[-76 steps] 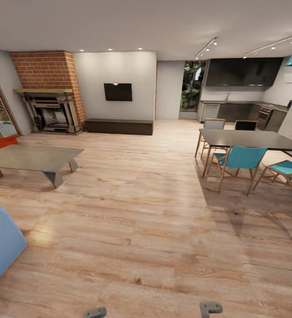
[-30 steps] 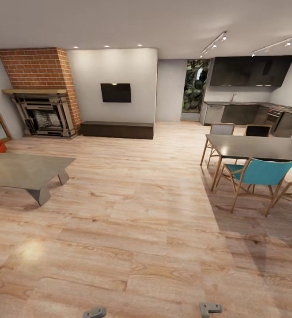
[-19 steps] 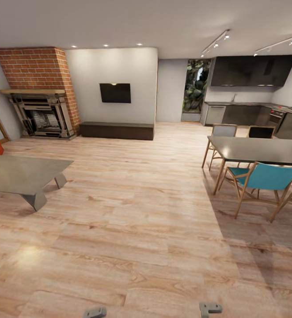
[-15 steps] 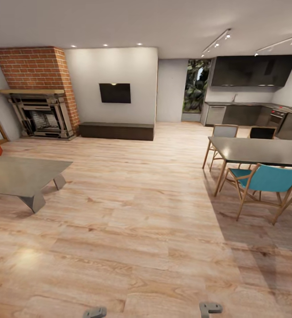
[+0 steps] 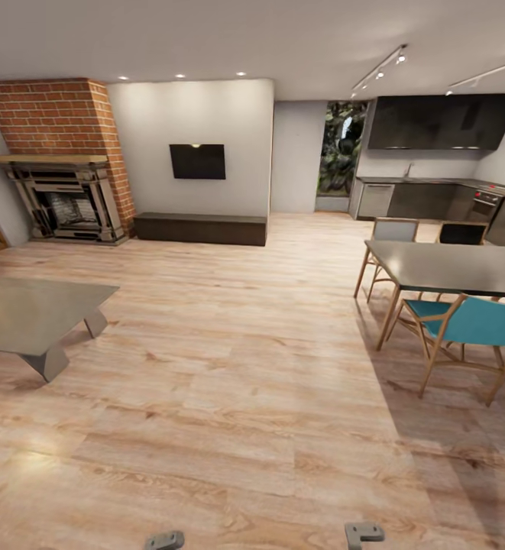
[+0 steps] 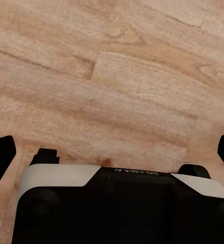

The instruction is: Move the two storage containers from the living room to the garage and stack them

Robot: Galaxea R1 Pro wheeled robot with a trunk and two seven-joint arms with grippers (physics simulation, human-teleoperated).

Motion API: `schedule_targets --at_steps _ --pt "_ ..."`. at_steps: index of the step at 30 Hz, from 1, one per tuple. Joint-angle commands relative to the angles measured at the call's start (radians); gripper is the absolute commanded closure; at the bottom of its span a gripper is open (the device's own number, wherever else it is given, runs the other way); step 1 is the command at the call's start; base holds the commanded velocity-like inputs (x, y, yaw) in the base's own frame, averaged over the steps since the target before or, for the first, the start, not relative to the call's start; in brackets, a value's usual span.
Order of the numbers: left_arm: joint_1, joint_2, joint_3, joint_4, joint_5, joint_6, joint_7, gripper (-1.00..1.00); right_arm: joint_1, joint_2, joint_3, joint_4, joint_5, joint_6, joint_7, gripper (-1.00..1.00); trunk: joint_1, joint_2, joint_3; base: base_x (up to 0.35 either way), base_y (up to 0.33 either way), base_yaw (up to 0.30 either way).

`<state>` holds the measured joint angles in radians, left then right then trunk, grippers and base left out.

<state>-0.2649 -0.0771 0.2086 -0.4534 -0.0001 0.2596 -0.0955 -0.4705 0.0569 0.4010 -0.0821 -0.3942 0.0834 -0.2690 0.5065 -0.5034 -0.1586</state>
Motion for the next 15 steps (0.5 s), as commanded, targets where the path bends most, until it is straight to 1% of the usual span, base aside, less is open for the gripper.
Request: schedule_targets --at_steps 1,15 --pt "0.0 -0.001 0.008 -0.002 0.0 0.007 -0.006 -1.0 0.0 0.0 0.009 -0.002 -0.006 0.007 -0.006 -1.0 0.001 -0.002 -0.002 0.333 0.0 0.0" --pt "0.0 -0.001 0.008 -0.002 0.001 0.007 -0.006 -1.0 0.0 0.0 0.009 -0.002 -0.006 0.006 -0.006 -1.0 0.001 -0.002 -0.002 0.333 0.0 0.0"
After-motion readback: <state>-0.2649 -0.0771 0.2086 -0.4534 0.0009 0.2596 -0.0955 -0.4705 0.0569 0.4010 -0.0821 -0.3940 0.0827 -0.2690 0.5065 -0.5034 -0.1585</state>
